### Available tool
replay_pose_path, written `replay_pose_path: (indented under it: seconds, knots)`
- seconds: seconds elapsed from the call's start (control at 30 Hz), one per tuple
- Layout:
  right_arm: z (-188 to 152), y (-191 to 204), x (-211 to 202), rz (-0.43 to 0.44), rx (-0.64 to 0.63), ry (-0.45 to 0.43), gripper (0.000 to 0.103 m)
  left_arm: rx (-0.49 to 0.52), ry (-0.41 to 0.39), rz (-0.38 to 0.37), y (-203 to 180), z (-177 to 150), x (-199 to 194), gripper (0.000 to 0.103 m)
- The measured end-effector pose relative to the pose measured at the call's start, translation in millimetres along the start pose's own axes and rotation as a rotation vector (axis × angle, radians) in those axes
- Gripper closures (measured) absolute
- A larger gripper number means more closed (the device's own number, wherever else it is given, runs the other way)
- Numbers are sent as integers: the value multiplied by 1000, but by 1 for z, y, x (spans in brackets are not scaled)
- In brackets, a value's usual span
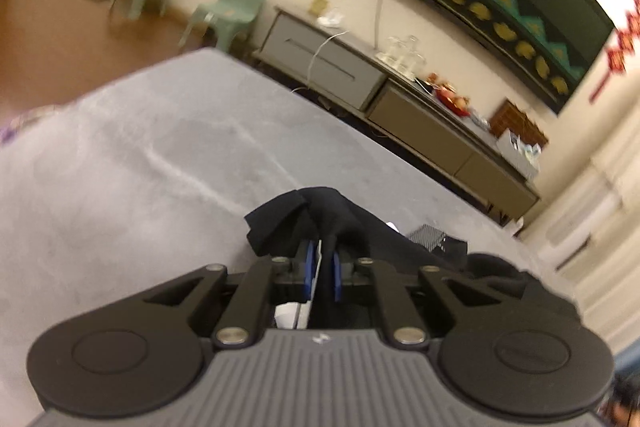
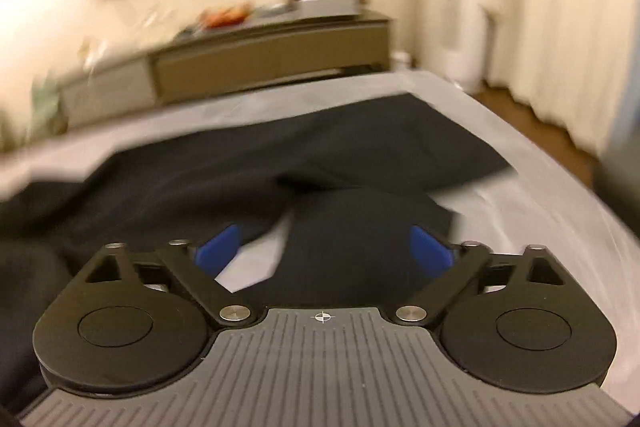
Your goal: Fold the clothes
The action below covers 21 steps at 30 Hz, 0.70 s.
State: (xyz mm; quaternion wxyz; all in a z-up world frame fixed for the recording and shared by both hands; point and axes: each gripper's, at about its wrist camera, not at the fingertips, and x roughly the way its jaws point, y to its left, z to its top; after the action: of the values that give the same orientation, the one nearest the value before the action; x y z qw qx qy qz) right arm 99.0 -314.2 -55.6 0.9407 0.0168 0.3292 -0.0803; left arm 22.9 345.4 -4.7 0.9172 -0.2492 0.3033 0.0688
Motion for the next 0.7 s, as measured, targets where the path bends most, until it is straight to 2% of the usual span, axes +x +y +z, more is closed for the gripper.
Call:
replay_pose_path:
  seconds: [0.07, 0.1, 0.17, 0.2, 0.27, 0.33, 0.4, 0.53, 0.57, 0.63, 0.7]
  knots:
    - [2, 16, 31, -21, -37, 89, 24, 33, 1, 13, -5, -2, 1, 93]
    - [4, 17, 41, -26, -31, 123, 38, 33, 2, 16, -6, -3, 1, 93]
    - [13, 15, 41, -17, -22, 132, 63, 14, 2, 18, -3, -1, 1, 93]
    - [18, 13, 42, -12, -18, 136, 103, -1, -1, 20, 0, 0, 1, 93]
    - [29, 10, 35, -8, -16, 118, 103, -58, -21, 31, 9, 3, -3, 94]
    - [48, -2, 0, -13, -26, -5, 103, -115, -44, 37, 20, 6, -9, 94]
    - [59, -24, -45, 6, 21, -141, 103, -157, -55, 25, 27, 7, -15, 94]
    - [38, -83, -103, -129, 177, -228, 103, -165, -62, 7, 26, 6, -21, 94]
    - [29, -97, -109, -164, 217, -218, 103, -154, -64, 7, 23, 5, -21, 94]
    - [1, -121, -98, -194, 297, -92, 102, -131, -68, 7, 18, 4, -23, 94]
    - [-28, -143, -92, -186, 414, 0, 94, -124, -67, 7, 16, 3, -22, 94]
